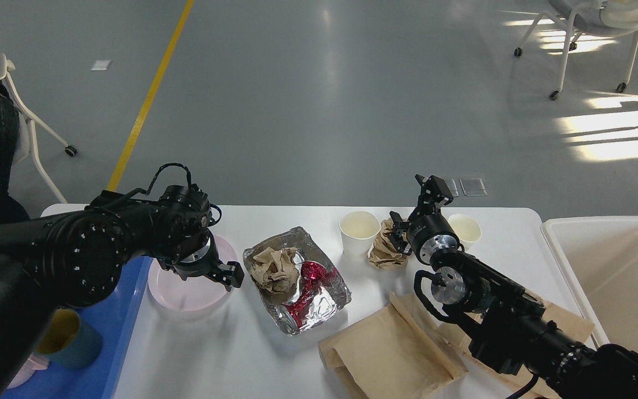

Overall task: Tidy desktop
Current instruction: 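Grasp the pink plate's rim with the left gripper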

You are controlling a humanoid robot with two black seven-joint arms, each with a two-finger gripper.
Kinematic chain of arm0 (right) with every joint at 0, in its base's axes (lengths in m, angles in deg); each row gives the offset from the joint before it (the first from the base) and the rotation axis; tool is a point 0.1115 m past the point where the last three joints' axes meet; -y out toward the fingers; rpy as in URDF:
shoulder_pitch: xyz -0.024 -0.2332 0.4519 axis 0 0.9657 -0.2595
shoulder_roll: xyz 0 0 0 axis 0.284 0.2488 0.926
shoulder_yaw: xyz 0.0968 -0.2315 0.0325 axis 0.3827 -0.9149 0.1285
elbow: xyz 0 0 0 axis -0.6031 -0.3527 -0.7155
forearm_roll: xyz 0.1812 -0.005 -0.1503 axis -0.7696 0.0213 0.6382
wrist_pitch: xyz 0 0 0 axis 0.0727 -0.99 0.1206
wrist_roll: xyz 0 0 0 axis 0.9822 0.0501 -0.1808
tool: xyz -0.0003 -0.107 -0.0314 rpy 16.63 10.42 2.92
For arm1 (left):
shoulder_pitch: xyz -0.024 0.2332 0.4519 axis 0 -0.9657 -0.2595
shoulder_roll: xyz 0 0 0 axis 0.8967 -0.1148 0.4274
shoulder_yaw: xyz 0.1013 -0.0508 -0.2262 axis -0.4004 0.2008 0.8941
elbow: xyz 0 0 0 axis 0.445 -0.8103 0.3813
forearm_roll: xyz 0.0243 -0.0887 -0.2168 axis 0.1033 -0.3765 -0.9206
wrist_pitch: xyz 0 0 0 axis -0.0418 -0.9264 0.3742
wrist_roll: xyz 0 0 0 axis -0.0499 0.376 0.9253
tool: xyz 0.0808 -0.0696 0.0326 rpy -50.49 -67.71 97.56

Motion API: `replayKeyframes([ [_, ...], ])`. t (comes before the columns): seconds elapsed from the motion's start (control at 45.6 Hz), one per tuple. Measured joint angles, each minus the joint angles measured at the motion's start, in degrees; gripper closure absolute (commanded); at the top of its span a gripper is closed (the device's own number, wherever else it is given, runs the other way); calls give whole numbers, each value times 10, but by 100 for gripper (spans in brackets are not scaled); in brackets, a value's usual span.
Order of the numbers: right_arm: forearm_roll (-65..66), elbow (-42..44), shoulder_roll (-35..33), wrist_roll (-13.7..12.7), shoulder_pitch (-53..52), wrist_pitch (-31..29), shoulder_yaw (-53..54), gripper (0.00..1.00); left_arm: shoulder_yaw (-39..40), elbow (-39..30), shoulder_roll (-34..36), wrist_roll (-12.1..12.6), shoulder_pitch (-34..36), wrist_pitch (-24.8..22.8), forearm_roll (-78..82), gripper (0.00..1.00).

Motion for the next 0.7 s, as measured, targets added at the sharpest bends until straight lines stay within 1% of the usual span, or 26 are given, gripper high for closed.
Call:
replayKeyframes([
  [0.11,0,0,0,0,0,0,0,0,1,3,-5,-1,-14,15,0,4],
  [0.373,0,0,0,0,0,0,0,0,-3,4,-16,-1,-30,23,1,5],
  [0.57,0,0,0,0,0,0,0,0,-7,8,-17,-1,-36,24,3,10],
  [0.658,0,0,0,0,0,0,0,0,-9,8,-17,-1,-38,24,5,14],
  [0.702,0,0,0,0,0,0,0,0,-9,8,-17,-1,-38,24,9,18],
])
